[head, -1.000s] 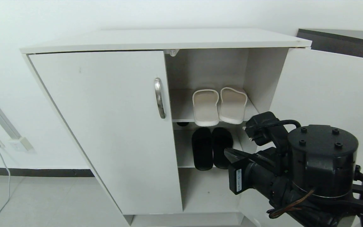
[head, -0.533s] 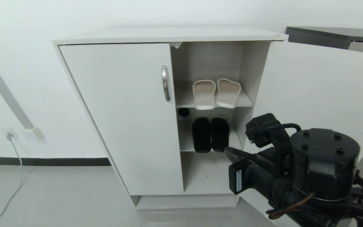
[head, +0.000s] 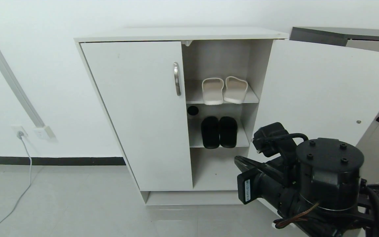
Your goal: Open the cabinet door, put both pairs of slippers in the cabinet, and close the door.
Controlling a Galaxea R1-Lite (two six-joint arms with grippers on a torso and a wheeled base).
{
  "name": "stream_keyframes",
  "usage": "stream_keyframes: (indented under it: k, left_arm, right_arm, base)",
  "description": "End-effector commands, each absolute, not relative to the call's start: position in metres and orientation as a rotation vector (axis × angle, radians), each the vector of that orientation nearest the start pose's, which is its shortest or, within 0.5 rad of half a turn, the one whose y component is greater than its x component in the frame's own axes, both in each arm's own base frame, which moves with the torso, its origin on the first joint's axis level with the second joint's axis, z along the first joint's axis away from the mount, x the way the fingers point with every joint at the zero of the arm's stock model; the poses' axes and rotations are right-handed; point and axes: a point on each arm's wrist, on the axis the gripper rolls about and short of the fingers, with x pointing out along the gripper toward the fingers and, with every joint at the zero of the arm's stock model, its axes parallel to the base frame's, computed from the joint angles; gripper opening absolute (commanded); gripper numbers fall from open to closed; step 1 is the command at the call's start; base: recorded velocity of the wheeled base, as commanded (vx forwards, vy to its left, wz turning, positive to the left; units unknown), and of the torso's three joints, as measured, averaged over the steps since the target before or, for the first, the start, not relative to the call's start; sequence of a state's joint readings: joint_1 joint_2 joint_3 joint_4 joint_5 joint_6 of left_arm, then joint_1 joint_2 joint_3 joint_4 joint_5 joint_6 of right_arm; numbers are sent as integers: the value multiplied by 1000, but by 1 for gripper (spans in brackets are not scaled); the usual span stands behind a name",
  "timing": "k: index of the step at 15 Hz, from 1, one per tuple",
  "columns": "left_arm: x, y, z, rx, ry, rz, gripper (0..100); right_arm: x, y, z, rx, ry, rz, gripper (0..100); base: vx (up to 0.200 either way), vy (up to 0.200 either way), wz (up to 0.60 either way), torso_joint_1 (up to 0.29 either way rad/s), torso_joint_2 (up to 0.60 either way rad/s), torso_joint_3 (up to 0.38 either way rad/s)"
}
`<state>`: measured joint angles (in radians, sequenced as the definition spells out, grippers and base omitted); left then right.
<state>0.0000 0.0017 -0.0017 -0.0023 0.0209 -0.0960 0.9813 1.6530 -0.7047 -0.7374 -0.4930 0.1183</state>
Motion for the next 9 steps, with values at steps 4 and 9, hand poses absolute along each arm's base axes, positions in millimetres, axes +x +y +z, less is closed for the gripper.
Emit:
stream_keyframes:
  k: [4, 9]
  left_arm:
    - [-23, 0, 76, -97, -3, 21, 0]
    - [-23, 0, 76, -97, -3, 21, 0]
  right_arm:
    - [169, 233, 176, -37, 194, 476, 0]
    - [168, 233, 177, -39, 191, 477, 0]
  base:
    - [0, 0, 0, 11, -179, -264]
    - [0, 0, 0, 60, -504, -364]
